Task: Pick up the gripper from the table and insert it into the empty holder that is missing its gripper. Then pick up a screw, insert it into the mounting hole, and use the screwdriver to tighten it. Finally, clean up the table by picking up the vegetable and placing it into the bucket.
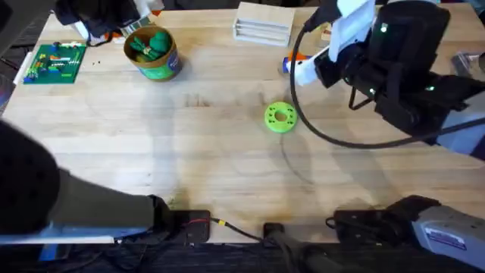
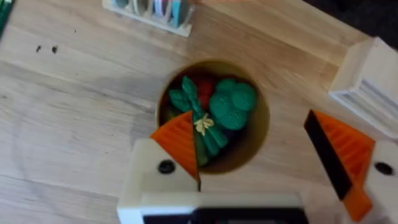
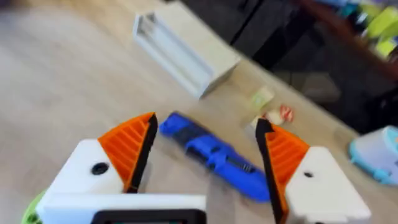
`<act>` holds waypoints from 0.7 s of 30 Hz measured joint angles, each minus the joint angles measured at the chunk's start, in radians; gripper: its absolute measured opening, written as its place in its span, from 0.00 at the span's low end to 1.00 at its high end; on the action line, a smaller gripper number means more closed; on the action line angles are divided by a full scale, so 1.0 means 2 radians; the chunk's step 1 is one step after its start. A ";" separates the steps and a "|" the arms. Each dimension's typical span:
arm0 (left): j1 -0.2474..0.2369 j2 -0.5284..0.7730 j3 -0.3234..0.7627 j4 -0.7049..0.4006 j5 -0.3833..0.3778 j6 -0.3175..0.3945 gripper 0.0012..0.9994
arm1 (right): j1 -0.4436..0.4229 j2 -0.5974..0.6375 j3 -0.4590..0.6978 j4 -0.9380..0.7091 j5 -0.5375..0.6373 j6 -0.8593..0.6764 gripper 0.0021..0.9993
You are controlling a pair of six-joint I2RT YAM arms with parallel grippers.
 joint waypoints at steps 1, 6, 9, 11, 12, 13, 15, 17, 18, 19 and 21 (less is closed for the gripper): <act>-0.007 -0.017 0.000 -0.012 0.000 0.023 0.99 | 0.000 0.000 0.009 -0.029 0.000 0.007 0.99; -0.060 -0.113 0.000 -0.095 -0.001 0.136 0.84 | 0.000 0.000 0.091 -0.168 0.000 0.024 0.99; -0.096 -0.163 0.000 -0.155 -0.002 0.196 0.38 | 0.000 0.000 0.152 -0.255 0.000 0.031 0.99; -0.121 -0.191 0.000 -0.193 -0.008 0.224 0.08 | 0.000 0.000 0.185 -0.312 0.000 0.043 0.99; -0.134 -0.203 0.000 -0.208 -0.015 0.234 0.02 | 0.000 0.000 0.200 -0.343 0.000 0.052 0.99; -0.147 -0.215 0.000 -0.222 -0.020 0.243 0.01 | 0.000 0.000 0.213 -0.370 0.000 0.063 0.99; -0.169 -0.234 0.000 -0.243 -0.030 0.256 0.30 | 0.000 0.000 0.232 -0.404 0.000 0.087 0.99; -0.185 -0.250 0.000 -0.258 -0.037 0.263 0.61 | 0.000 -0.003 0.242 -0.422 0.000 0.114 0.99; -0.191 -0.257 0.000 -0.260 -0.041 0.265 0.78 | 0.000 -0.005 0.243 -0.426 0.000 0.127 0.99; -0.195 -0.263 0.000 -0.262 -0.042 0.267 0.93 | 0.000 -0.008 0.244 -0.428 0.000 0.139 0.99; -0.199 -0.272 0.000 -0.262 -0.045 0.269 0.99 | 0.000 -0.011 0.244 -0.428 0.000 0.159 0.99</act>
